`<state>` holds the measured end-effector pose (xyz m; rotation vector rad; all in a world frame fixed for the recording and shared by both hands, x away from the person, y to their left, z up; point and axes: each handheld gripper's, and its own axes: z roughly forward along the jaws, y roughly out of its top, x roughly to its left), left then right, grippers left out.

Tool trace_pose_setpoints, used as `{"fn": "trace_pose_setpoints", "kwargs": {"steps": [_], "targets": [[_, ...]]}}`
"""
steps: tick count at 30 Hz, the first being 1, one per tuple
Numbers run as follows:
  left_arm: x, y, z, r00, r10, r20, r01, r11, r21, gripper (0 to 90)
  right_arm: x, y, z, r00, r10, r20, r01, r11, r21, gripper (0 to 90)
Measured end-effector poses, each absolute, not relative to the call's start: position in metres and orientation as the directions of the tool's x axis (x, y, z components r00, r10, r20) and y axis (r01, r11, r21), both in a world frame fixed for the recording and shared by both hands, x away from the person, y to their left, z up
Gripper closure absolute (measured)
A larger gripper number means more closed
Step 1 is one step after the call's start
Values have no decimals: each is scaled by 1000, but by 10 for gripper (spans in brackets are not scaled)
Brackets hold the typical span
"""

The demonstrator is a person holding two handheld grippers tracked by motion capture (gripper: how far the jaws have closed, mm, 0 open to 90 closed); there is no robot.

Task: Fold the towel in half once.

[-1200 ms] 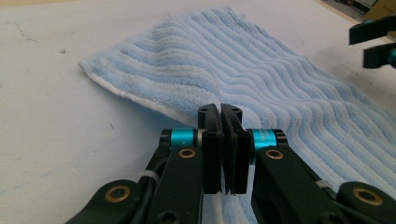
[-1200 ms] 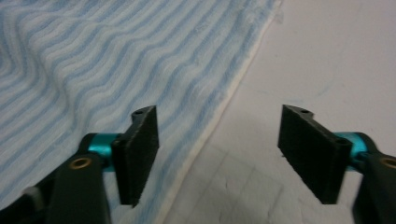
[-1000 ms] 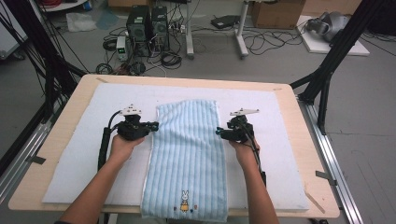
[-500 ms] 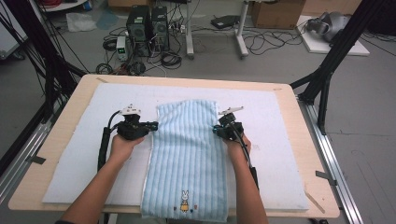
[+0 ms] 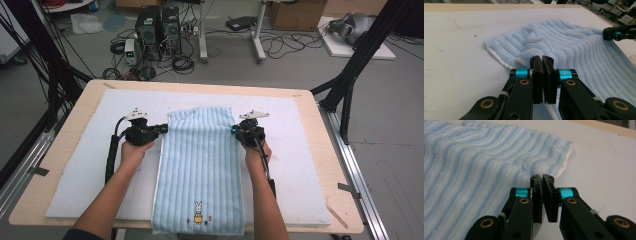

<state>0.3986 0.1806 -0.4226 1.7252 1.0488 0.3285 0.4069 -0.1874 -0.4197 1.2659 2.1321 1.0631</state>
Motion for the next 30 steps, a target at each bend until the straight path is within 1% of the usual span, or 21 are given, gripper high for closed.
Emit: {"fn": "trace_pose_setpoints", "kwargs": {"steps": [1,7,10,13,19,23,30], "targets": [[399,180,-423,575,772,-269,492,-64,869,867,407,-187,-420,-477,879,22,541,274,795,863],[391,186,-424,605,751,-264,514,-116,850,866,399,-188,-420,-504,862,47,541,273,795,862],[381,190,-421,617,742,-261,489,-102,866,866,390,-190,-419,-525,848,67,531,265,805,863],[372,192,-422,633,737,-239,477,-128,870,866,380,-190,-414,-546,836,57,511,278,813,862],[353,197,-420,673,694,-257,461,-122,879,865,362,-194,-405,-578,812,77,482,264,836,862],[339,200,-421,695,674,-253,443,-125,888,865,348,-199,-401,-594,799,94,476,255,841,862],[315,201,-434,711,654,-259,446,-135,885,864,323,-201,-407,-625,775,93,474,282,835,861]]}}
